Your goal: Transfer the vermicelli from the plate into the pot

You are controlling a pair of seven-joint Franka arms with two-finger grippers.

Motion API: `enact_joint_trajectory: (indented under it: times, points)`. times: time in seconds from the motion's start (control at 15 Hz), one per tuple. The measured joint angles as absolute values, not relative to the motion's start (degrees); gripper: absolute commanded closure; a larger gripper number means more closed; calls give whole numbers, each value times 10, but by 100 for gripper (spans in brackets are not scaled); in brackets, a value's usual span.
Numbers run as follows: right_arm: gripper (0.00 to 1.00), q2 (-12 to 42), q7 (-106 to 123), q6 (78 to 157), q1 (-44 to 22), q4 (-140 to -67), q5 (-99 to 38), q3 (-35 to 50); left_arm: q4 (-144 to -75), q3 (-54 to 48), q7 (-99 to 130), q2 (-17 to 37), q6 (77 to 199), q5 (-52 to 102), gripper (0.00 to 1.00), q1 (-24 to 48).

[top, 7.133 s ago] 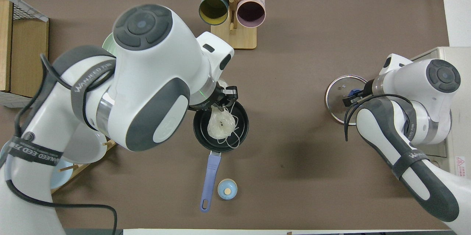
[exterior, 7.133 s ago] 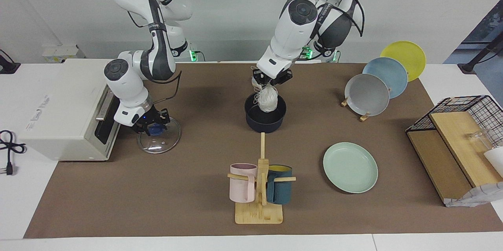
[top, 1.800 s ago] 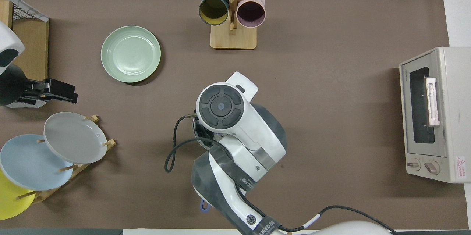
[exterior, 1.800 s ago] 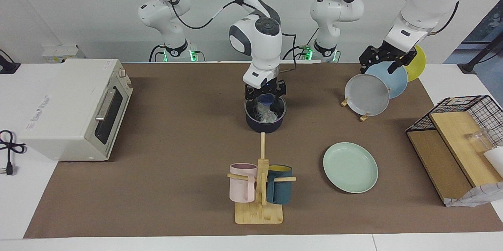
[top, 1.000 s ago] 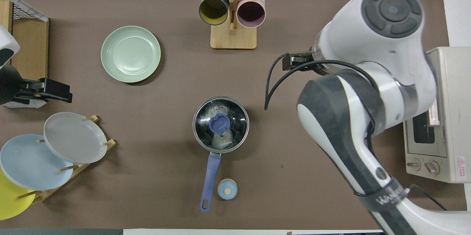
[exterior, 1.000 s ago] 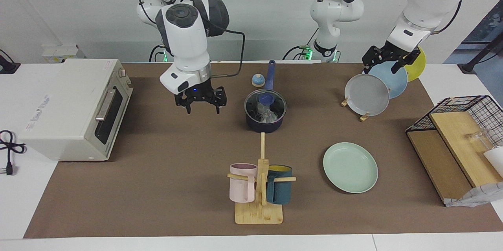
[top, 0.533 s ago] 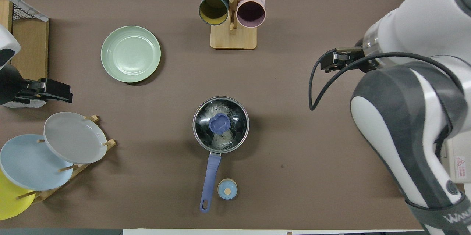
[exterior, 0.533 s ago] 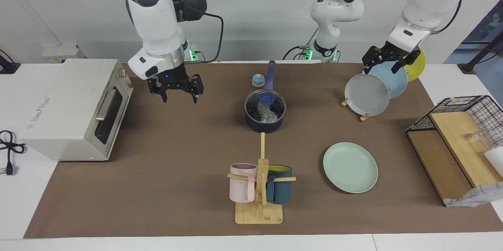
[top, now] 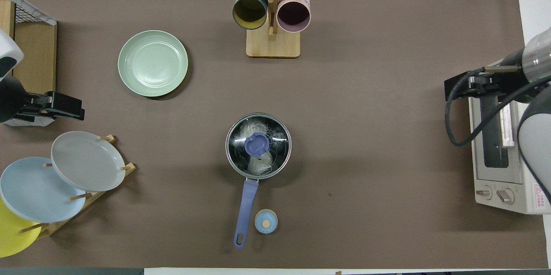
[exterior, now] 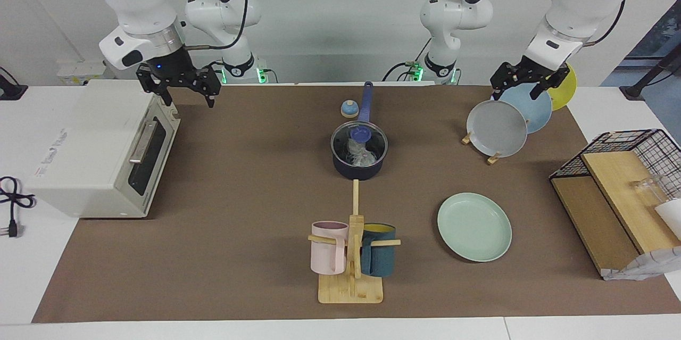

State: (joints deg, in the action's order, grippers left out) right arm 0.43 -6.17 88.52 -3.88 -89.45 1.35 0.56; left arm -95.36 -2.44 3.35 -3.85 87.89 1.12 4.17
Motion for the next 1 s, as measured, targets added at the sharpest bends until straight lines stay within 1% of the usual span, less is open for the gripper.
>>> enact_joint_trajectory:
  times: [0.13,0.4,0.67,1.0]
  points:
    - [0,4,-35,880,-31,-894,14,6,-954,-24,33,-39,879,11,0,42]
    - [0,-8,-29,855,-37,-889,20,0,-954,-24,33,-39,879,11,0,42]
    - [0,-22,-28,853,-50,-897,20,-19,-954,-24,33,-39,879,11,0,42]
    - [0,-26,-28,854,-46,-910,20,-28,-954,-24,33,-39,879,11,0,42]
